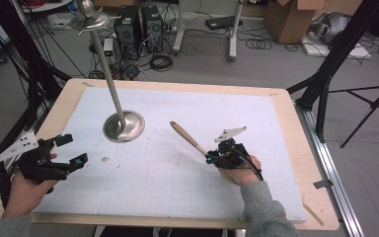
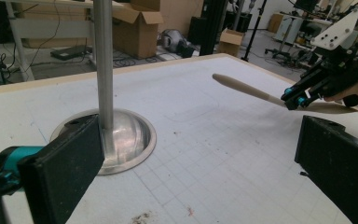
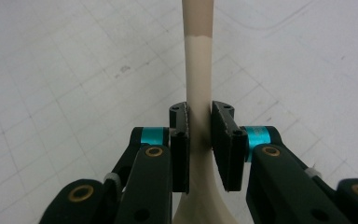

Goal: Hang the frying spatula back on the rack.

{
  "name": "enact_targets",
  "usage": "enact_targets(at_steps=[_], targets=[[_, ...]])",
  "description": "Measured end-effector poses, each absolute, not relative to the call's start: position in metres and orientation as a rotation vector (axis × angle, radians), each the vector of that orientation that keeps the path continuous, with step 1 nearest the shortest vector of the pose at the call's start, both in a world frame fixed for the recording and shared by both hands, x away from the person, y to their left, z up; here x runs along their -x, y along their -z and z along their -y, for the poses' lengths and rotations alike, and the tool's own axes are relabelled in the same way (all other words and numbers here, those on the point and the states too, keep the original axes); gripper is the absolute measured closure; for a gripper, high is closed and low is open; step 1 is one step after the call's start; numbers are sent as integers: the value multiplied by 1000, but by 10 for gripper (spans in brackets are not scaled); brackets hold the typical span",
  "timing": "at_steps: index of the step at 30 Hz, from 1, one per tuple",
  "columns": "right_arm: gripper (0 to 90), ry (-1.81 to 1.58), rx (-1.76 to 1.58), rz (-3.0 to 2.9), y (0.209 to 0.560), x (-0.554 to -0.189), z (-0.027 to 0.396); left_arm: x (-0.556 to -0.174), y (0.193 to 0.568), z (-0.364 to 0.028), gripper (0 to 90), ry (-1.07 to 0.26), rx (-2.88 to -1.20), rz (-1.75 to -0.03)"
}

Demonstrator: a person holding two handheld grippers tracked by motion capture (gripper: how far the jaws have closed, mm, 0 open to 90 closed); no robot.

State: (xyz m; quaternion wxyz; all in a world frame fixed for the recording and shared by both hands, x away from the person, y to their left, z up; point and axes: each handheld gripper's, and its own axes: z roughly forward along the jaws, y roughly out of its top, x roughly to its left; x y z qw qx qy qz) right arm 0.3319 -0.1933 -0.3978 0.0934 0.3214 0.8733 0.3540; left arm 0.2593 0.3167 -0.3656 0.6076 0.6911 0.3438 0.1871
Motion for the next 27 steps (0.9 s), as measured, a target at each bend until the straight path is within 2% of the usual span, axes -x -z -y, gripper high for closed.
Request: enact_targets(at_steps=[14,27], targets=[[778,-1153,-878,-2552,377,-336,192,-261,366,-316,18,-423,-1586,-788],[778,-1166,-754,-2567,341,-340,185,-260,365,-319,18,-422,-1581,-792]])
